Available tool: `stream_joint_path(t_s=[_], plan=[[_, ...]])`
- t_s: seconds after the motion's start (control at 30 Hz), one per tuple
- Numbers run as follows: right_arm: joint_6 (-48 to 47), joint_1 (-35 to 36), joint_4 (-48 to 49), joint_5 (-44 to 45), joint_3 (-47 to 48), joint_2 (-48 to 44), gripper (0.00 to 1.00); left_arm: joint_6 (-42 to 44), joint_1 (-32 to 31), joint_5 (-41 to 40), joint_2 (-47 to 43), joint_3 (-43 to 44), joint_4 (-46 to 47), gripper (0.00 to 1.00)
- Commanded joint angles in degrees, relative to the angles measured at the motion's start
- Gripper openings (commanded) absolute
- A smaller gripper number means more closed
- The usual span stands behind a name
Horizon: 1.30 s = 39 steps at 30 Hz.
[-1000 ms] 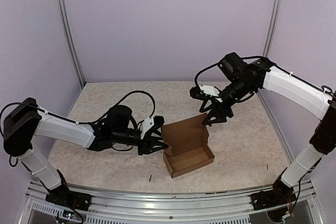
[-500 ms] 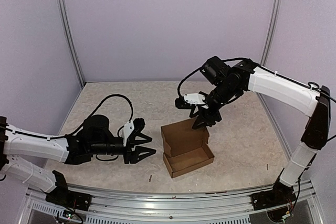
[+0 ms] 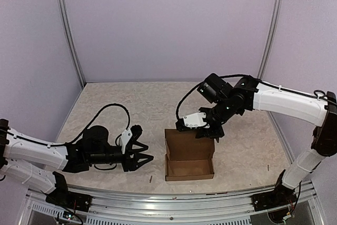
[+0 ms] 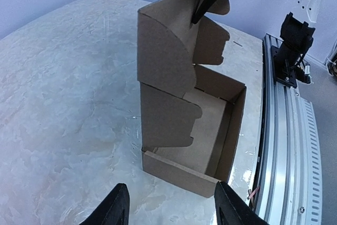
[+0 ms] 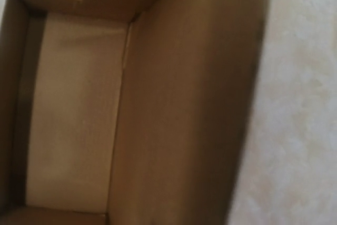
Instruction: Fold the paper box
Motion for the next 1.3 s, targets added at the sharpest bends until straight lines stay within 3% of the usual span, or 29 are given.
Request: stream_joint_path(t_s=[0.0, 0.4, 0.93, 1.03, 1.27], plan=[[0.5, 0.7, 4.9, 5.1, -2.5, -3.0, 0.13, -1.6, -0.5, -2.4, 2.2, -0.2, 2.7, 0.54], [-0.8, 2.7, 20.3, 22.4, -8.6, -2.4, 0.08, -2.8, -0.7, -14.0, 8.0, 1.9, 5.8, 0.51], [7.6, 4.5, 30.3, 26.5, -14.0, 0.9, 0.12, -5.4, 0.0, -26.6, -2.7, -3.7, 3.2, 0.52], [8.6, 4.9, 31.4, 26.4, -15.7, 1.0, 0.15, -6.0, 0.1, -27.9, -3.8, -4.3, 2.8, 0.52], [11.3, 5.3, 28.3, 22.0, -16.5, 0.4, 0.4, -6.4, 0.2, -28.7, -4.3, -4.4, 1.5, 0.52]])
